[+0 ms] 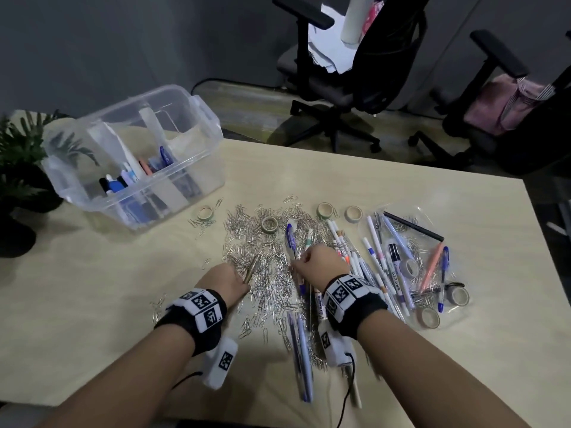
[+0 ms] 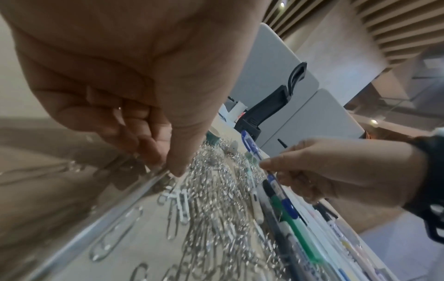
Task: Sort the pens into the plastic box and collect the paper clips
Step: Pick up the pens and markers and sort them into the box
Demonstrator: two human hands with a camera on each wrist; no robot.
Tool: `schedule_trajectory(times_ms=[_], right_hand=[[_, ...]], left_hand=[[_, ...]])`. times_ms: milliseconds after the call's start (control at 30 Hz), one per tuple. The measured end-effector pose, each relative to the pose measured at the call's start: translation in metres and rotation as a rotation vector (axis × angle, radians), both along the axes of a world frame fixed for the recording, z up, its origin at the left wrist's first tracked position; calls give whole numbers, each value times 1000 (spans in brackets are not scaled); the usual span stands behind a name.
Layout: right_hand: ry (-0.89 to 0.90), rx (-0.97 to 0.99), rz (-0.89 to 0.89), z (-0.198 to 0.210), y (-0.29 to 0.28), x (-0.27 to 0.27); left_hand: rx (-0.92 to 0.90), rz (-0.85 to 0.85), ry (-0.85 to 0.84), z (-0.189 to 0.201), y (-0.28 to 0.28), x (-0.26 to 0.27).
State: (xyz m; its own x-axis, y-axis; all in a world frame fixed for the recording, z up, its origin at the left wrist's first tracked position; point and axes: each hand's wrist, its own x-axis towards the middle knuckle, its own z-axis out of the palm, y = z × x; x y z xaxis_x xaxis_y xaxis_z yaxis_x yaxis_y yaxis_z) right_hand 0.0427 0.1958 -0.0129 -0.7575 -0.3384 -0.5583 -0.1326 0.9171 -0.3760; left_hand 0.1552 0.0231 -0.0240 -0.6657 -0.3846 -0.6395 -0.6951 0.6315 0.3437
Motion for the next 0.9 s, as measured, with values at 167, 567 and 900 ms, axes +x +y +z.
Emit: schedule_trajectory(times_ms=[167, 567, 900], right_hand=[[43, -83, -134, 3, 14, -13], [-63, -29, -227, -6, -9, -19], [-38, 87, -83, -14, -36, -24]], left_hand=[[50, 74, 142, 15, -5, -12], [255, 230, 387, 38, -23, -35], [262, 162, 293, 33, -29, -36]])
